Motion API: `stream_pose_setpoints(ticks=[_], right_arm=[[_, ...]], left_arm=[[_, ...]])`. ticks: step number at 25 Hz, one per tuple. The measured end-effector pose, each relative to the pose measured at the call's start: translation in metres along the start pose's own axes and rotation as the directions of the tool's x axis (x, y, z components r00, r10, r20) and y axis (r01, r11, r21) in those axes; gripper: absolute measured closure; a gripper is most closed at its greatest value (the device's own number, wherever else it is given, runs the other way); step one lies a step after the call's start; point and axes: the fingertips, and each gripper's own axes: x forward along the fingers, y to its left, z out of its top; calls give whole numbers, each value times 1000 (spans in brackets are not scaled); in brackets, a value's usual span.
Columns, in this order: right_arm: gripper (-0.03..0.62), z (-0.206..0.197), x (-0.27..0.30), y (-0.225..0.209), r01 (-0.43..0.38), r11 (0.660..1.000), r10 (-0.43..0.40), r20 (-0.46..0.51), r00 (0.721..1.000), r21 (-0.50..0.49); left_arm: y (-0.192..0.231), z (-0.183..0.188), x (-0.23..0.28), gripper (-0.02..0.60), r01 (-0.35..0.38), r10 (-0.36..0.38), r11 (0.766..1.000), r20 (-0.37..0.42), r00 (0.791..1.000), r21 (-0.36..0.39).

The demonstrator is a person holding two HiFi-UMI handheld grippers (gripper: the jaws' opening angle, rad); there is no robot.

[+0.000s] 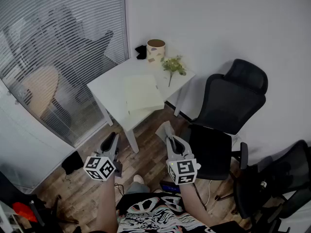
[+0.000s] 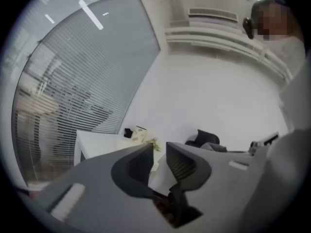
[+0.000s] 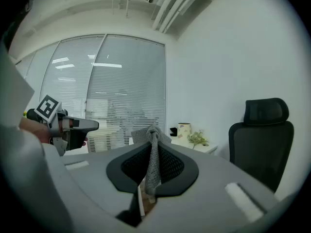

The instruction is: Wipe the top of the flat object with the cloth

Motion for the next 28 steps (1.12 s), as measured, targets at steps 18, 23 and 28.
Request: stream_pose_setpoints(ticks=[18, 23, 28], right_arm=[[577, -9, -7, 6, -42, 998, 42, 10, 999, 38], [577, -12, 11, -10, -15, 999, 15, 4, 1000, 38], [577, -28, 54, -39, 10, 999, -8, -40, 999, 39]], left_arm=[[-15, -6, -2, 437, -27, 34, 994, -60, 998, 109], [-1, -14, 19, 437, -32, 38, 996, -82, 996, 82], [24, -23, 66, 437, -12, 12, 1000, -89, 996, 2]])
